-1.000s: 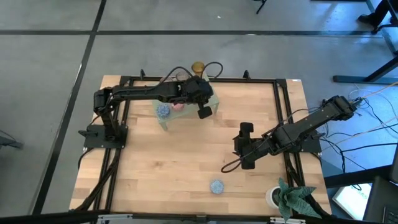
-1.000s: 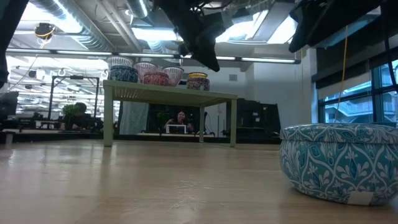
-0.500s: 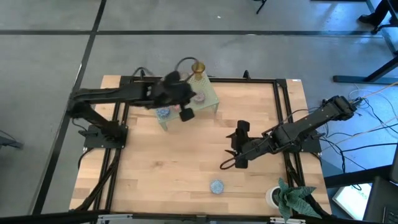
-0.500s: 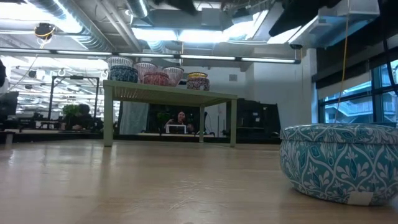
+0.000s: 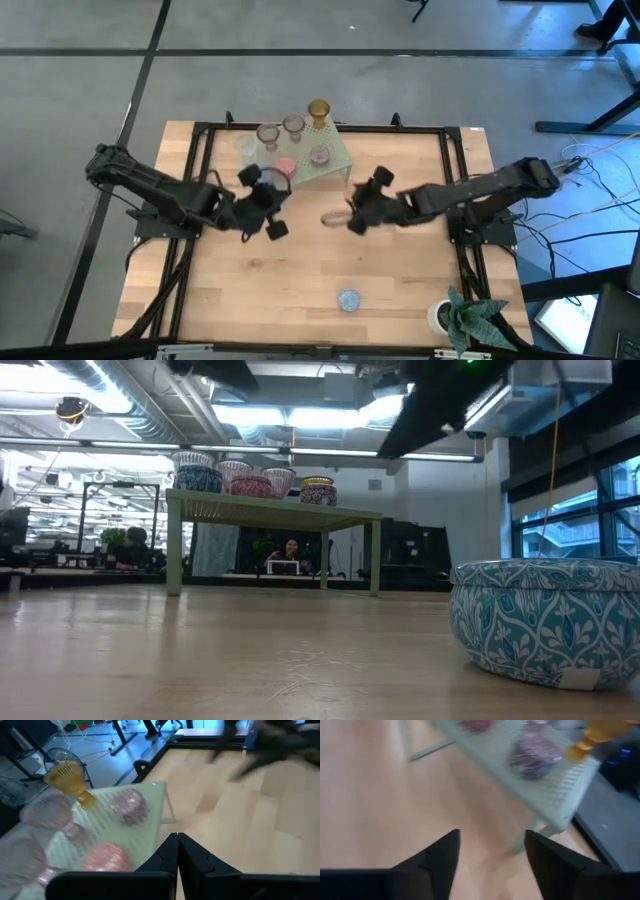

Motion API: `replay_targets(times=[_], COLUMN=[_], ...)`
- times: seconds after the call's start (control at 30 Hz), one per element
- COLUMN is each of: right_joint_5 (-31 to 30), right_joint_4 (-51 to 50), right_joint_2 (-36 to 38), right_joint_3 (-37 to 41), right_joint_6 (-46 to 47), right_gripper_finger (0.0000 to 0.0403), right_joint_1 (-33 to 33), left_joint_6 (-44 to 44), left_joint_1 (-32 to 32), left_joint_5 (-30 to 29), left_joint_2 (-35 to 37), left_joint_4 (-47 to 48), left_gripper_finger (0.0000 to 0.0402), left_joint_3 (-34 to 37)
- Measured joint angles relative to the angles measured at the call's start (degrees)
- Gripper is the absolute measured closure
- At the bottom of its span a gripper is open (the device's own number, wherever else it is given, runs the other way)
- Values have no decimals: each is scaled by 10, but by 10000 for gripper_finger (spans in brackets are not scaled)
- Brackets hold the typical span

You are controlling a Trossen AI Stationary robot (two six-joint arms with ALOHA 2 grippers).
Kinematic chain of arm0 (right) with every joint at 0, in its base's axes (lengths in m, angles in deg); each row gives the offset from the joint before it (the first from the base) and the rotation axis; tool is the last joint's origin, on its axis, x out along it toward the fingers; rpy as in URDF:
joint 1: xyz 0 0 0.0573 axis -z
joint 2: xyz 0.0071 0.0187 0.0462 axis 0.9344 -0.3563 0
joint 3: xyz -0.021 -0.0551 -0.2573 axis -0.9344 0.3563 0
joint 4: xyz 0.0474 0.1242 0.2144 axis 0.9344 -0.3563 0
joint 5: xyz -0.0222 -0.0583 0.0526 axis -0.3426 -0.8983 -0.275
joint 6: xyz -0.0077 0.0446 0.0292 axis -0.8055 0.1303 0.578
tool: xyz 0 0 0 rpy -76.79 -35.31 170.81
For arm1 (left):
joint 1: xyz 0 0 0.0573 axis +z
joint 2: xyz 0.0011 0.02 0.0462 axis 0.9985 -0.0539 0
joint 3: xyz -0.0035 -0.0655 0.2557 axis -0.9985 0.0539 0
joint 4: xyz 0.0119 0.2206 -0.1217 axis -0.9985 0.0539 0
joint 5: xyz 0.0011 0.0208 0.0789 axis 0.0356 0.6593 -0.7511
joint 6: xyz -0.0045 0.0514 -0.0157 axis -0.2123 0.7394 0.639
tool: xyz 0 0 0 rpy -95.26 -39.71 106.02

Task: Pick & Place candle stick holders
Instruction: Put the red scented candle on the shelf aligned with the other scented candles

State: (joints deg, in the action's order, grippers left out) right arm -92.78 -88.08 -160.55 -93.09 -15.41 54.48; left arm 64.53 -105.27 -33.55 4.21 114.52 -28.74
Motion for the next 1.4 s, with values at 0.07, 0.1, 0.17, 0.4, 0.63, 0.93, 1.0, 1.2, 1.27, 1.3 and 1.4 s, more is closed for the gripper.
replay_targets(times=[0.07,0.1,0.17,0.4,0.63,0.93,1.0,1.2,1.27,1.3,1.4], right_joint_5=[-6,-7,-10,8,122,130,130,188,224,236,267], right_joint_4=[37,56,91,180,278,324,341,385,384,384,383], right_joint_2=[-18,-27,-42,-71,-119,-155,-155,-155,-155,-155,-155], right_joint_3=[0,0,0,0,0,0,0,0,0,0,0], right_joint_6=[-17,-28,-56,-122,-150,-154,-170,-195,-192,-190,-195], right_gripper_finger=[204,226,278,388,397,400,401,402,402,402,402], right_joint_1=[36,53,84,169,231,258,260,273,278,280,280], left_joint_6=[-23,-35,-65,-96,-64,-44,-43,-43,-42,-38,-31], left_joint_1=[-17,-25,-41,-93,-113,-124,-124,-124,-124,-124,-124], left_joint_5=[-8,-9,-13,-57,-79,-84,-84,-84,-84,-84,-83], left_joint_2=[-4,-5,-8,-8,-7,-7,-7,-7,-7,-7,-7], left_joint_4=[-27,-29,-39,-60,-99,-118,-121,-121,-125,-128,-129], left_gripper_finger=[400,400,400,400,400,400,400,400,400,400,400], left_joint_3=[25,34,47,63,63,63,63,63,63,63,63])
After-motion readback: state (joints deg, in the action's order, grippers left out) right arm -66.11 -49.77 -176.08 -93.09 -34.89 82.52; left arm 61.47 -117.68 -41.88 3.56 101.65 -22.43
